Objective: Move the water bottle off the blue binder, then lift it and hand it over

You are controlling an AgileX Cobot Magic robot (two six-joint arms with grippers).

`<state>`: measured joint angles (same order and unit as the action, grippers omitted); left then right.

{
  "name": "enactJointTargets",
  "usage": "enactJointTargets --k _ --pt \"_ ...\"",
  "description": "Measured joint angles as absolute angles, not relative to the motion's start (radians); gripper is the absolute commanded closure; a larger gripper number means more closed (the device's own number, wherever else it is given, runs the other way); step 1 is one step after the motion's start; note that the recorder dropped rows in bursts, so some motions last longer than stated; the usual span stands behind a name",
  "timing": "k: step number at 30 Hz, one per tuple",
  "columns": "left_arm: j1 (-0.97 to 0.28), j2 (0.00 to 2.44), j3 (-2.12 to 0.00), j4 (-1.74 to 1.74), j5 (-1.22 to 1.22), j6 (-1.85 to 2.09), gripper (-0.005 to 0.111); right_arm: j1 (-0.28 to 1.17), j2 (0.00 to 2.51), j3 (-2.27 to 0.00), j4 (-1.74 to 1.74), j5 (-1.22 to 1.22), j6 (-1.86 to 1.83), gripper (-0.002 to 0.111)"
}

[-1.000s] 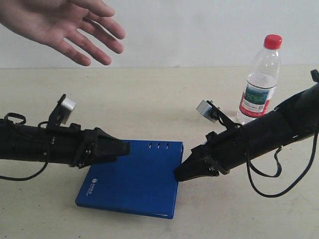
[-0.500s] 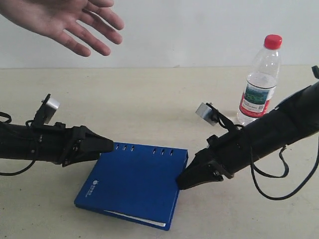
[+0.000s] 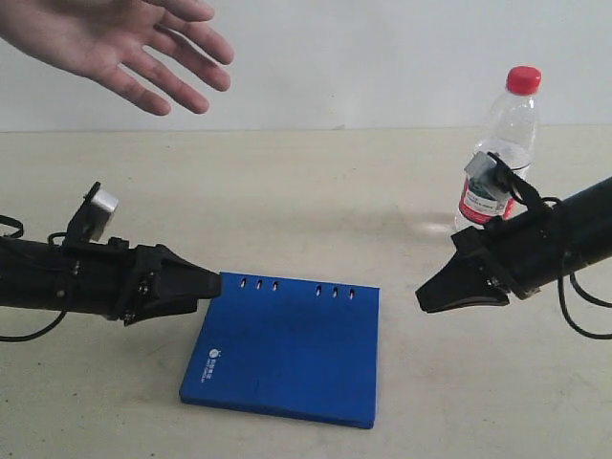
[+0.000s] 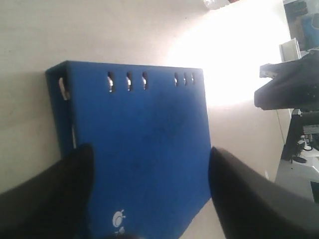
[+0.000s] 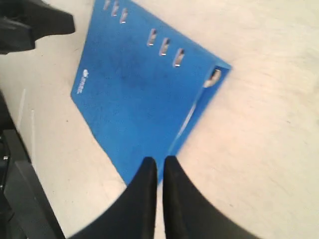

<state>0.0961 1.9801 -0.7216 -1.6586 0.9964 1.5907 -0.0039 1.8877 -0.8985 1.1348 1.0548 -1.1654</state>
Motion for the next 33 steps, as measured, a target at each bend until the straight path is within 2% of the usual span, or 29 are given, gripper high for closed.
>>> enactJointTargets --k 3,5,8,11,13,20,25,29,30,32,33 --pt "0.096 1.98 -0.722 -1.666 1.003 1.591 0.045 -0.005 1.888 -0.899 1.13 1.046 -1.154 0.108" --pt "0.096 1.983 -0.722 -1.666 0.998 1.591 0.045 0.01 1.888 -0.899 1.13 1.035 -1.152 0.103" --pt "0.096 1.994 -0.722 -1.668 0.958 1.582 0.045 0.051 1.888 -0.899 1.129 1.028 -1.152 0.082" --pt "0.096 2.0 -0.722 -1.661 0.932 1.529 0.045 0.101 1.896 -0.899 1.113 1.003 -1.145 0.055" --pt "0.096 1.999 -0.723 -1.648 0.928 1.493 0.045 0.123 1.9 -0.899 1.108 0.961 -1.121 0.049" --pt "0.08 2.028 -0.731 -1.623 0.95 1.431 0.045 0.15 1.962 -0.899 1.141 0.823 -1.02 0.049" --pt "0.025 2.092 -0.768 -1.623 1.039 1.429 0.045 0.15 2.02 -0.899 1.273 0.917 -1.099 0.049" --pt "0.011 2.139 -0.784 -1.636 1.169 1.463 0.045 0.137 2.044 -0.899 1.352 1.055 -1.318 0.05" --pt "0.009 2.142 -0.784 -1.637 1.19 1.481 0.046 0.137 2.046 -0.899 1.399 1.103 -1.377 0.051" --pt "-0.001 2.142 -0.784 -1.637 1.213 1.501 0.055 0.139 2.046 -0.899 1.451 1.135 -1.413 0.067" --pt "-0.005 2.142 -0.784 -1.635 1.217 1.503 0.07 0.139 2.046 -0.899 1.455 1.137 -1.418 0.08"
